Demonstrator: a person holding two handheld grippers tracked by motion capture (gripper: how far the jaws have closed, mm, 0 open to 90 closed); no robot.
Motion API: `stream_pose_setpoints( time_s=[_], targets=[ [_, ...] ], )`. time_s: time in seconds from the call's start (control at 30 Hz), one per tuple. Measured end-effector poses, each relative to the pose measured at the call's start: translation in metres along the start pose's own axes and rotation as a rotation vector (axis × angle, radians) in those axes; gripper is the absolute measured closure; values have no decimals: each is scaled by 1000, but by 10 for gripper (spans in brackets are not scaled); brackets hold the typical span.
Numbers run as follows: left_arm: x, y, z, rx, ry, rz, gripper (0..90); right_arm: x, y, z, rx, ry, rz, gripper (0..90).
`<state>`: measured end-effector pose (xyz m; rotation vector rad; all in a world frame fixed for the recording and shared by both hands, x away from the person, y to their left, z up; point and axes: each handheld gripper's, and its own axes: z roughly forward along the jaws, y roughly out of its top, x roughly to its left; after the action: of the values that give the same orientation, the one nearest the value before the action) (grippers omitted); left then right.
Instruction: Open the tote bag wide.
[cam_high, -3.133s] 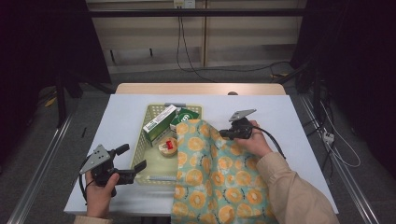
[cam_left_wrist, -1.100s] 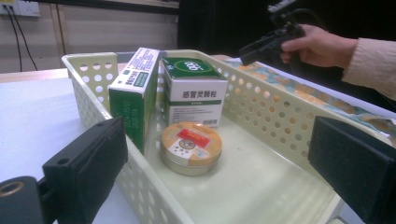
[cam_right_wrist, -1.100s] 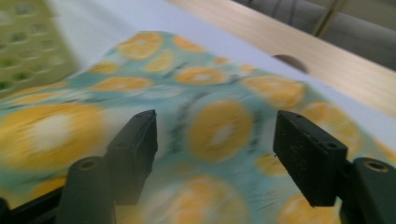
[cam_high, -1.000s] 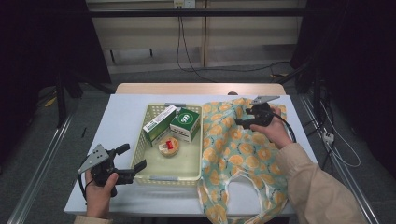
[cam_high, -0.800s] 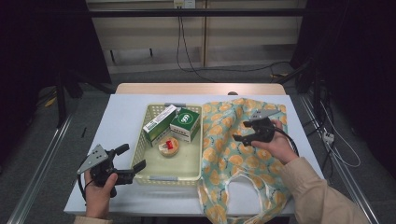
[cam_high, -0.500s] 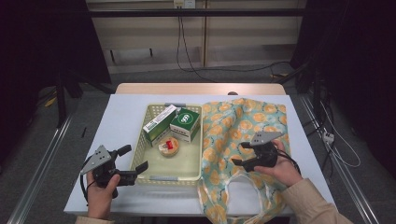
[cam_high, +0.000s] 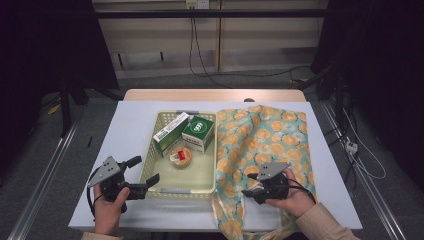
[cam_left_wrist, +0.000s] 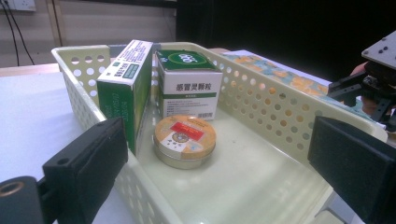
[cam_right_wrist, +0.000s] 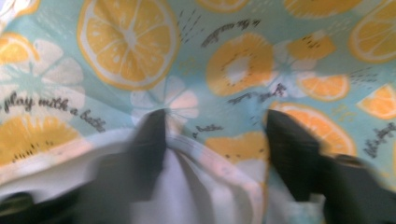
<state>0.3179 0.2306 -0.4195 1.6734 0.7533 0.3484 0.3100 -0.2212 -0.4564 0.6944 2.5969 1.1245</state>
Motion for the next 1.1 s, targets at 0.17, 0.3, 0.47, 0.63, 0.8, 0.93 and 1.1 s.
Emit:
stream_pose_setpoints(
  time_s=[0.17, 0.3, 0.47, 0.63, 0.8, 0.93, 1.1],
  targets=[
    [0, 0, 0, -4, 1, -2, 49, -6, 0, 1, -6, 18, 17, 873],
    [-1, 1, -1, -5, 0, 3, 49, -16, -1, 1, -17, -16, 69, 900],
    [-1, 0, 1, 2, -2, 3, 49, -35, -2, 0, -22, -75, 120, 900],
    [-1, 0, 1, 6, 1, 7, 49, -64, -6, 0, -41, -147, 220, 900],
    [0, 0, 2, 8, 2, 1, 49, -97, -12, -3, -47, -238, 337, 900],
    [0, 0, 4, 8, -1, 1, 49, -112, -8, 4, -45, -259, 385, 900],
    [0, 0, 5, 11, -4, 3, 49, -122, 7, 17, -62, -286, 429, 900]
  ],
)
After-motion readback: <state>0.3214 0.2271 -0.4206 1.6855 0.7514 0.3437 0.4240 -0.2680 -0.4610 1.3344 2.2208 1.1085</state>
